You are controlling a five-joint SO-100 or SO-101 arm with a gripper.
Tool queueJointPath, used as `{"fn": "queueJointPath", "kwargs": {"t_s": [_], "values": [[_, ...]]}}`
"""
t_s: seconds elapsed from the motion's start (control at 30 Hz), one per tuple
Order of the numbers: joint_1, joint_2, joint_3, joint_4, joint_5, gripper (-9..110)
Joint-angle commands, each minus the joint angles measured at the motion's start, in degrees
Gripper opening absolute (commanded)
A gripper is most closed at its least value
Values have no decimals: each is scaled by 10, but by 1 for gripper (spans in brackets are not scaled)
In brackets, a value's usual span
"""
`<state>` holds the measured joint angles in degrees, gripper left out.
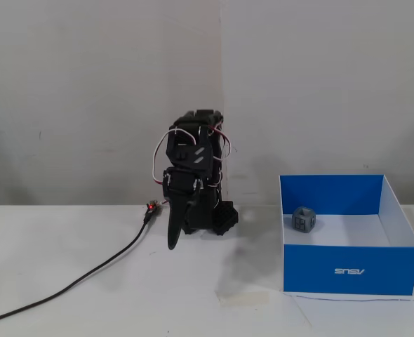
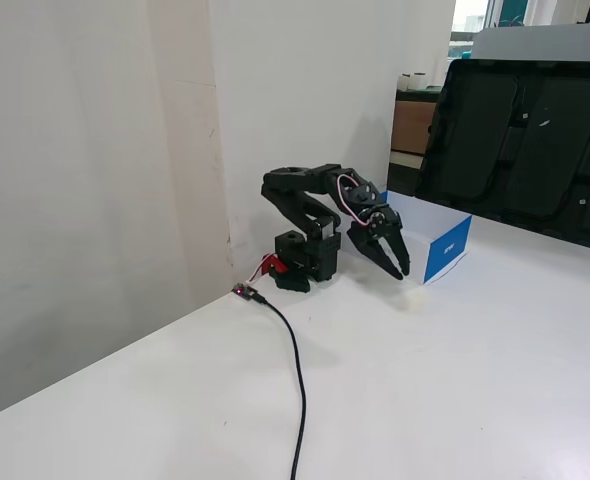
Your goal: Pick the gray block and keep it in the box.
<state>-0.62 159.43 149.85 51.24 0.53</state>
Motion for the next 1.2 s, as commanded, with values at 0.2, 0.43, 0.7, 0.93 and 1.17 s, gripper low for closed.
{"fn": "queueJointPath", "kwargs": {"t_s": [0.2,0.43,0.7,0.93,1.17], "values": [[-13,359,142,118,31,0],[-4,369,181,134,38,0],[0,369,201,156,56,0],[8,370,236,163,60,0],[22,370,234,169,61,0]]}}
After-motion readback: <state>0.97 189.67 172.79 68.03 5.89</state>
